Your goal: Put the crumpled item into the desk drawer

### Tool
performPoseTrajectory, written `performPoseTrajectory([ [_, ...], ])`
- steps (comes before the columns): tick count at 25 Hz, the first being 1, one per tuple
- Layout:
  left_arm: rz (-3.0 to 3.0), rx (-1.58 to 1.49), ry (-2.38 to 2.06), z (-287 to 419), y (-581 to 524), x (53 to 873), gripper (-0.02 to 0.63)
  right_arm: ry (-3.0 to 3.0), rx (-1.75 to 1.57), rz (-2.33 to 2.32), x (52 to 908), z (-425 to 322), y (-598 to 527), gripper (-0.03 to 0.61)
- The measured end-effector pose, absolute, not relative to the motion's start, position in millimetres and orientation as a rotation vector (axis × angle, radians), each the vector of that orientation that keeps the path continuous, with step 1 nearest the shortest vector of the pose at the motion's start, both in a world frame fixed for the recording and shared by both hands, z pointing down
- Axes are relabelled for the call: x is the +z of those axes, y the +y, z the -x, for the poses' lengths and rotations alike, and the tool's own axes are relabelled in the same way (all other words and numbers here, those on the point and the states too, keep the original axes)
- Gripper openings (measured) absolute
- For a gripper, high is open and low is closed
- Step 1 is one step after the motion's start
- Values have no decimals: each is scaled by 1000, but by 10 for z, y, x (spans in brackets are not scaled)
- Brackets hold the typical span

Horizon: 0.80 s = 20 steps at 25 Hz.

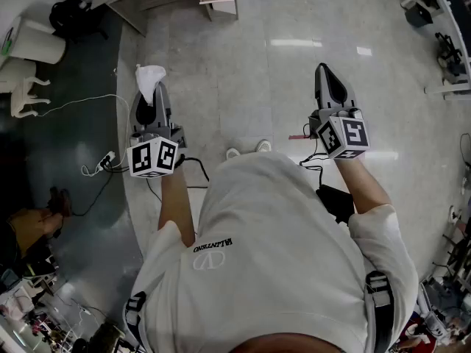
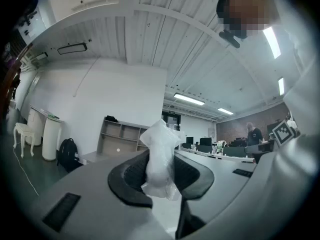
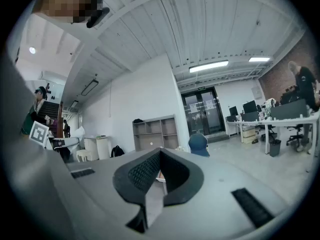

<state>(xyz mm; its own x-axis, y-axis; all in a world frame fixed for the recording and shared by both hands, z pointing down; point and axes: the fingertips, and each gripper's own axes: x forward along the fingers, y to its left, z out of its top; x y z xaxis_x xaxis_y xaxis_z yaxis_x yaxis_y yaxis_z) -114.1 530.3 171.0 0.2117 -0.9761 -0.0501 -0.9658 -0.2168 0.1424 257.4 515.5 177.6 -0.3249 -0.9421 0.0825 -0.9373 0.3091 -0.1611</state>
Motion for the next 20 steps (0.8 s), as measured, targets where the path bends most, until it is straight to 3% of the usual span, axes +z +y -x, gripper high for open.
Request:
performPoseTrajectory([
  [20,-2378,-178,-1889,763,5159,1870,97,2629,-340,1679,1970,-2642,4881,-3],
])
